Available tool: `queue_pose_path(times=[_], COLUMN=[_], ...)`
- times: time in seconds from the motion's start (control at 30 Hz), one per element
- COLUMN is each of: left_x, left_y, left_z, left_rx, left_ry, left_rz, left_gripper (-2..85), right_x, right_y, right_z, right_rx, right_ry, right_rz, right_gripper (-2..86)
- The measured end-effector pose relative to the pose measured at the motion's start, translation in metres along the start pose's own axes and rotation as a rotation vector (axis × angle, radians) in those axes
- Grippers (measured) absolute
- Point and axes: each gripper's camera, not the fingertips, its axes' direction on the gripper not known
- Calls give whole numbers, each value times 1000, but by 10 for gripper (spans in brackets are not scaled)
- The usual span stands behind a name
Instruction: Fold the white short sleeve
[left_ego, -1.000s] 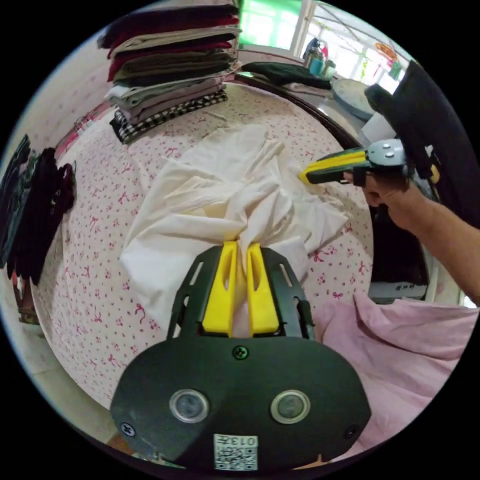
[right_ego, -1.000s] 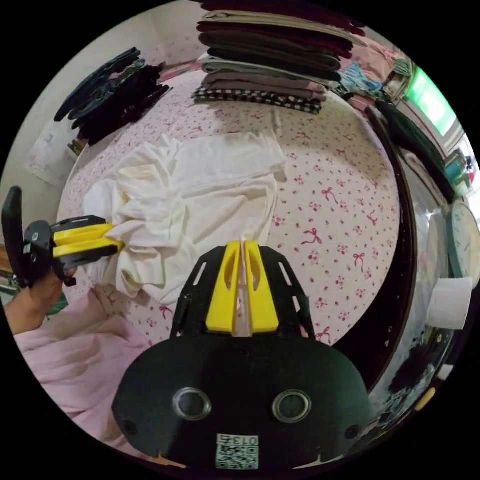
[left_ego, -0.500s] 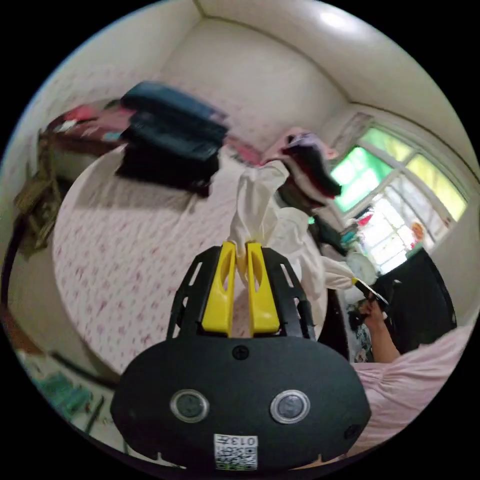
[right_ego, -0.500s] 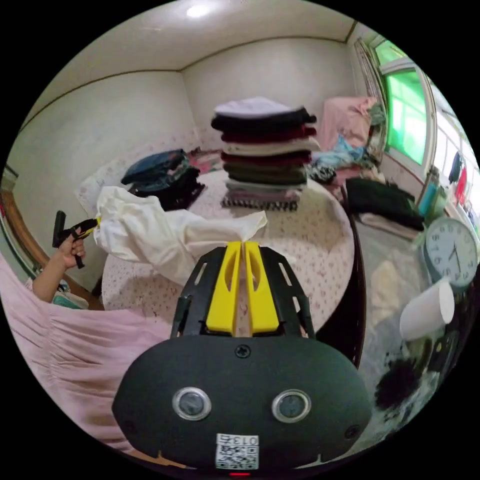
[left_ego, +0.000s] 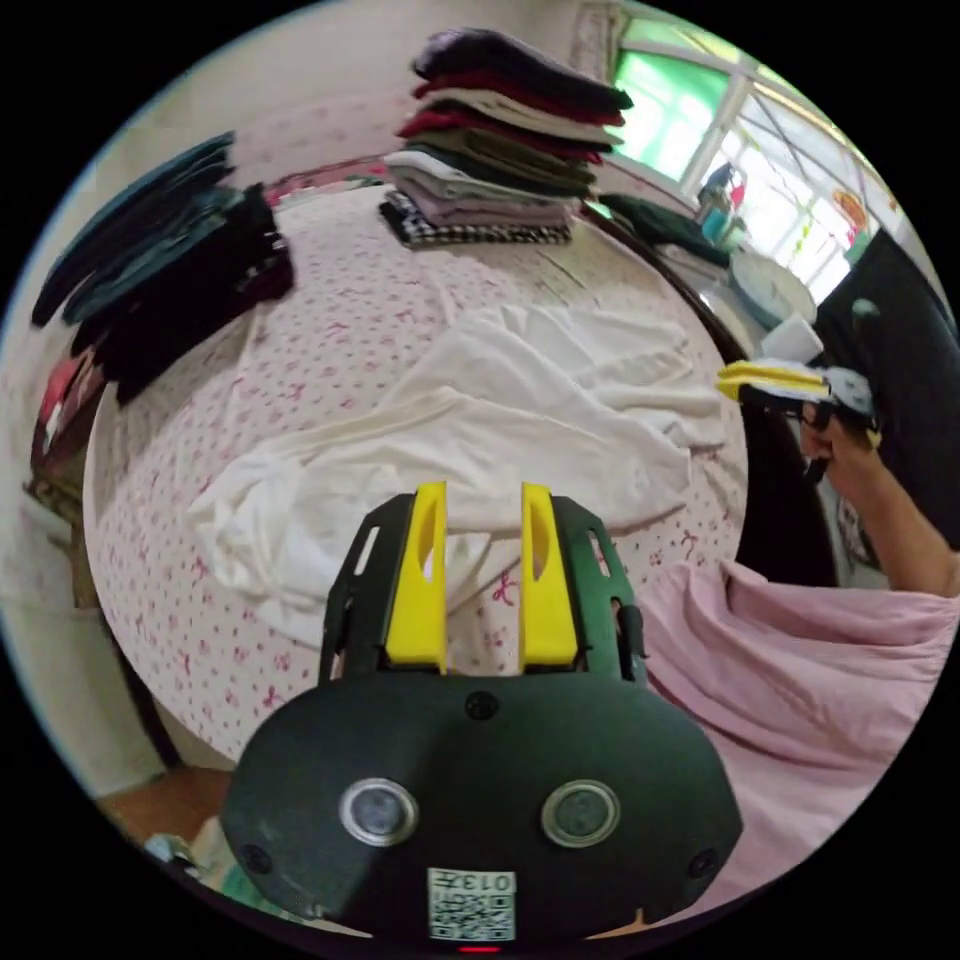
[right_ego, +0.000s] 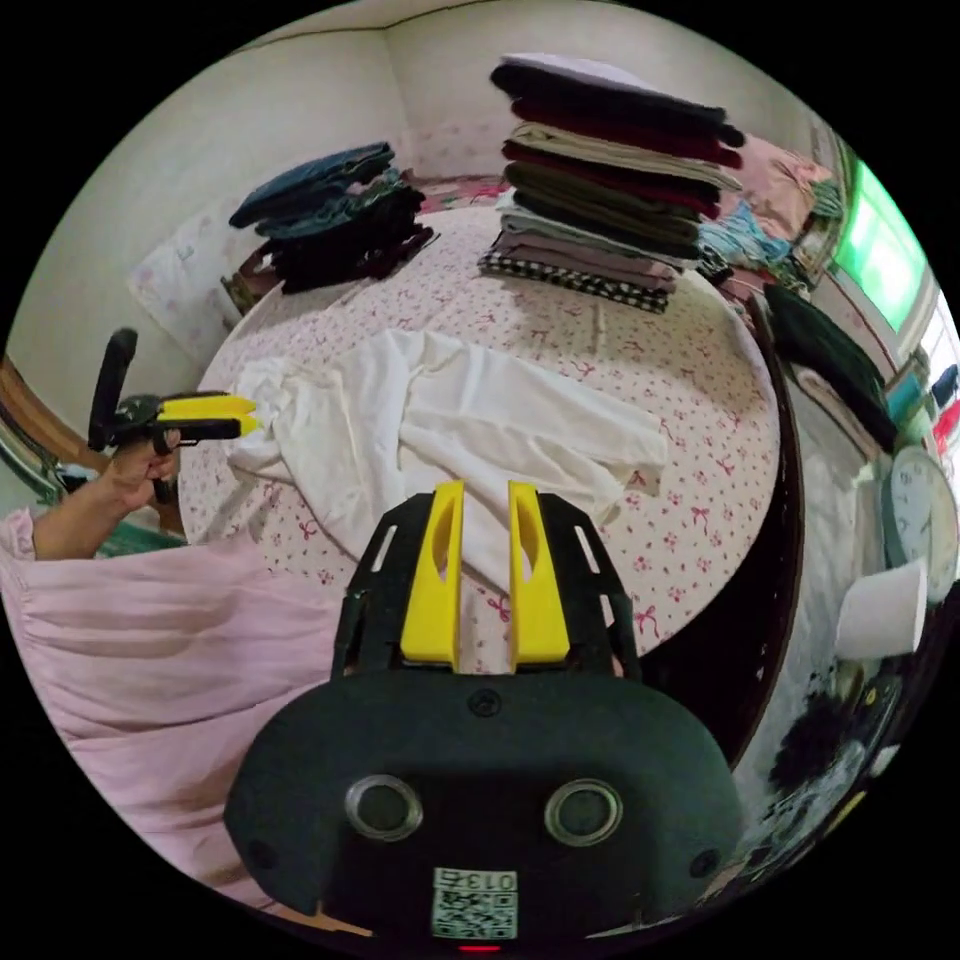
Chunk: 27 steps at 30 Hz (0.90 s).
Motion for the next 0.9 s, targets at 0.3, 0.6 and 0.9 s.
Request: queue_pose_path(times=[0.3, 0.6, 0.9], left_x=[27, -41, -140], left_y=[-30, -62, -59], left_z=[45, -118, -142], left_rx=[-147, 256, 384], left_ry=[-27, 90, 4], left_rz=[144, 82, -320], left_gripper=[31, 5, 24], right_x=[-45, -3, 54], right_y=[-15, -130, -182], right_z=[86, -81, -110], right_rx=[-347, 280, 530], right_ry=[-150, -332, -262], right_rz=[-276, -358, -51], right_gripper=[22, 12, 31])
